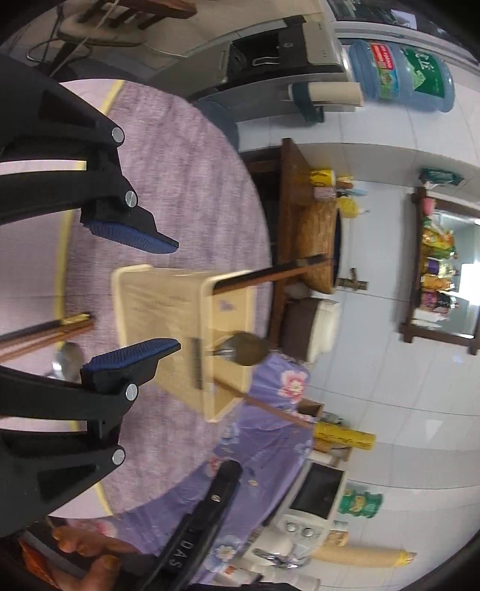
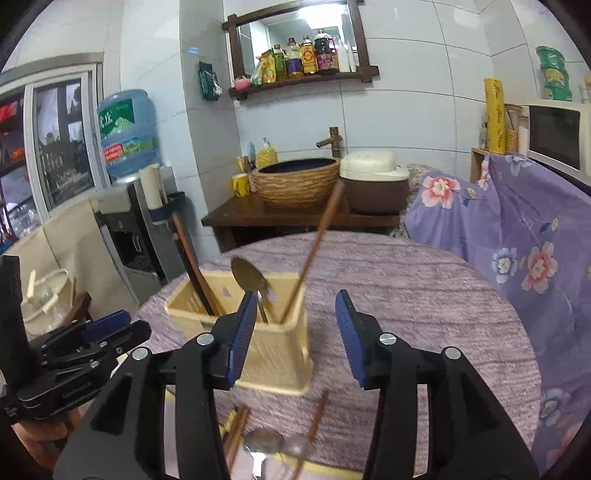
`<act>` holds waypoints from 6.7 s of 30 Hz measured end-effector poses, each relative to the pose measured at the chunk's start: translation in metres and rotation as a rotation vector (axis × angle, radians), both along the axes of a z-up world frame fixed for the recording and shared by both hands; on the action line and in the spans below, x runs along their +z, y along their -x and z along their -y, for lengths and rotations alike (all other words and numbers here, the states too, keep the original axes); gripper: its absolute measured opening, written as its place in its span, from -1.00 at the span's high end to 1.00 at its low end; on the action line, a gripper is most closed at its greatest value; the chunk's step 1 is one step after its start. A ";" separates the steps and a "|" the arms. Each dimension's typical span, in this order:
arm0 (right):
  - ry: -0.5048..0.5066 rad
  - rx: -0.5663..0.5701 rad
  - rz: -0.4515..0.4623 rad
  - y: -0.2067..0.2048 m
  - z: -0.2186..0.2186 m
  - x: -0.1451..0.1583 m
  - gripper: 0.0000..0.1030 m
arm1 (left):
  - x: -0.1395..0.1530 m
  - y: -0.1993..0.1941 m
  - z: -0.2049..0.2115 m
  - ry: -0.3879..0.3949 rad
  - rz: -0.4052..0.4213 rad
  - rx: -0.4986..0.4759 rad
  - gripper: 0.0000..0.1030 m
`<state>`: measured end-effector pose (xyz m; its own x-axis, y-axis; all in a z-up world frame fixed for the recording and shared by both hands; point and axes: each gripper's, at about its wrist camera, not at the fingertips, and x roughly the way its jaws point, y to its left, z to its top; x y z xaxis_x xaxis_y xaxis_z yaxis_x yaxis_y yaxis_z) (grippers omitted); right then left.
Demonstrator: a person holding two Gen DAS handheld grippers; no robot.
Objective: Organize utensils
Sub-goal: 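Move both open tools back over the remaining utensils on the table, then grasp a black chopstick with the left tool while the right tool grasps a wooden chopstick, then lift both chopsticks and release them into the cream holder with both tools, then move both open tools back over the remaining chopsticks and spoons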
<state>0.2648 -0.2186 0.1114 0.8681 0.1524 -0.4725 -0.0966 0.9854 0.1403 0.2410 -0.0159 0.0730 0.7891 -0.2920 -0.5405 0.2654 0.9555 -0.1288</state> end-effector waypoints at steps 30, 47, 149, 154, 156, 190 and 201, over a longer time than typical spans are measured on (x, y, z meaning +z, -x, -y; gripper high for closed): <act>0.136 -0.041 -0.421 0.064 -0.033 -0.157 -0.10 | -0.118 0.062 0.024 -0.115 -0.264 -0.026 0.18; 0.135 -0.086 -0.428 0.061 -0.007 -0.157 -0.18 | -0.116 0.050 0.021 -0.153 -0.279 -0.012 0.24; -0.078 0.112 0.068 0.032 0.053 0.104 0.86 | 0.122 0.022 -0.036 0.135 0.169 -0.072 0.86; -0.095 0.112 0.183 0.017 0.039 0.163 0.86 | 0.174 0.001 -0.033 0.175 0.283 -0.020 0.86; -0.097 0.106 0.209 0.009 0.032 0.174 0.86 | 0.183 -0.008 -0.030 0.177 0.317 0.012 0.86; -0.161 0.033 0.028 -0.049 0.017 0.040 0.61 | 0.043 -0.052 -0.027 0.193 0.088 0.071 0.67; -0.008 0.026 -0.047 0.005 -0.001 -0.016 -0.07 | -0.017 0.002 -0.016 0.024 -0.053 0.026 0.09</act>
<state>0.2601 -0.2178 0.0952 0.8406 0.1783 -0.5115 -0.1151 0.9815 0.1530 0.2387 -0.0001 0.0562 0.7672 -0.2854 -0.5744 0.2329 0.9584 -0.1650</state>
